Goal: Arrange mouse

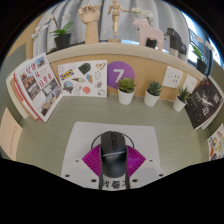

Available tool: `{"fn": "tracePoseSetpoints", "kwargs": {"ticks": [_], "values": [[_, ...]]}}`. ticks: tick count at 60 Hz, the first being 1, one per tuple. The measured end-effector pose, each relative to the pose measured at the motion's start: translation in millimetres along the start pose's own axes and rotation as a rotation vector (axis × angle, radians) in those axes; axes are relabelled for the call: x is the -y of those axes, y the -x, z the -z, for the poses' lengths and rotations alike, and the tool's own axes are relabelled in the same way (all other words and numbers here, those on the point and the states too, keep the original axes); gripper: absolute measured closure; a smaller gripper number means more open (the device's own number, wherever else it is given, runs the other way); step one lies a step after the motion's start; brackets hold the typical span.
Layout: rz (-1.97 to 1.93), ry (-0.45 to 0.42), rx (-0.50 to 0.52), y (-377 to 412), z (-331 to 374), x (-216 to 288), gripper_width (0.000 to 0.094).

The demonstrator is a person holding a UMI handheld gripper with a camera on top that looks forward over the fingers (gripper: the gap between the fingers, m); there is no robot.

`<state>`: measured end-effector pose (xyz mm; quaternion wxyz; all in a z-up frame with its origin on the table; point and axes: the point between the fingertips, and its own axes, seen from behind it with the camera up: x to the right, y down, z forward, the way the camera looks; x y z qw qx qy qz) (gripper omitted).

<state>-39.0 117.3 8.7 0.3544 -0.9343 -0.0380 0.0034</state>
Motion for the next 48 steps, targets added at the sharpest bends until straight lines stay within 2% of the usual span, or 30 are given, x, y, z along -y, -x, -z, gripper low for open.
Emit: {"fn": "tracePoseSetpoints", "kwargs": {"ticks": [4, 6, 17, 18, 20, 22, 24, 33, 48], "values": [[-0.026, 0.031, -0.004, -1, -6, -16, 0.0631], [-0.031, 0.013, -0.006, 0, -6, -16, 0.0626], [-0.006, 0.022, -0.048, -3, -8, -22, 0.0455], [-0.01, 0.026, -0.052, -4, -8, -23, 0.0426], [-0.018, 0.04, -0.06, -5, -6, -25, 0.0307], [-0.027, 0.052, -0.06, -3, -3, -25, 0.0133], [-0.039, 0.048, -0.06, -2, 2, -22, 0.0066], [-0.08, -0.028, -0.066, 9, 45, 1, 0.0079], [-0.073, -0.179, -0.027, 64, 166, 31, 0.0083]]}}
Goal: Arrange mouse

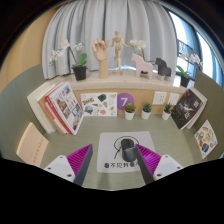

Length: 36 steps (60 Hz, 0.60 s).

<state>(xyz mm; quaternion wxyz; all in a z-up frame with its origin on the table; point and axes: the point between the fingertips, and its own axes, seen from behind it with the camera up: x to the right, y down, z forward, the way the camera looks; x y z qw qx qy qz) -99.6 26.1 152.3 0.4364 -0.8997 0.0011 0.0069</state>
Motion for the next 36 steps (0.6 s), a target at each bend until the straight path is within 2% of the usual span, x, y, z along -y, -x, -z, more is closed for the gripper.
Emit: {"fn": "tracePoseSetpoints", "kwargs": {"ticks": [10, 17, 36], "values": [[0.01, -0.069, 0.015, 30, 63, 9, 0.0078], [0.007, -0.085, 0.034, 42, 96, 8, 0.0071], [0.02, -0.099, 0.036, 50, 130, -1, 0.0072]]}}
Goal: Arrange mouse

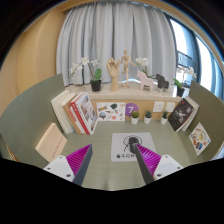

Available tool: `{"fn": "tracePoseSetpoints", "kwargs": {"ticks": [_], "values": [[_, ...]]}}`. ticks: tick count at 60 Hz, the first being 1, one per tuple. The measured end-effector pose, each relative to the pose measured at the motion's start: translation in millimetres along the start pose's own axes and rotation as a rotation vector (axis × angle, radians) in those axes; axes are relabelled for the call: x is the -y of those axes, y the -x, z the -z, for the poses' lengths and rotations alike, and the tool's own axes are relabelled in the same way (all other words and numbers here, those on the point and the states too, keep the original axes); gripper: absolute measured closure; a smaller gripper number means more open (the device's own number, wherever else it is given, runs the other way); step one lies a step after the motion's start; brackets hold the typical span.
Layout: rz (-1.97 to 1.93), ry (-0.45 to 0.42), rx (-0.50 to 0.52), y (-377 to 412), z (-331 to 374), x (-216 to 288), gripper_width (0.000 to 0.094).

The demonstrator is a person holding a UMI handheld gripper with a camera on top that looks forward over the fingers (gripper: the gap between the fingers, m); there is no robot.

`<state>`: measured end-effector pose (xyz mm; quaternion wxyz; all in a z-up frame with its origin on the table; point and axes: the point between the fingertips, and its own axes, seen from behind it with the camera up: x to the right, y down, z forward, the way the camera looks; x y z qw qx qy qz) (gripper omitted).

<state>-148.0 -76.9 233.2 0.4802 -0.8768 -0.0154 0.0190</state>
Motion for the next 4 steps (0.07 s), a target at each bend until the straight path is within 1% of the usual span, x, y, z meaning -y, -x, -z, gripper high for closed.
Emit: {"fn": "tracePoseSetpoints", "kwargs": {"ticks": [4], "values": [[-0.005, -0.004, 0.002, 0.1, 2.7, 2.0, 0.0073]]}}
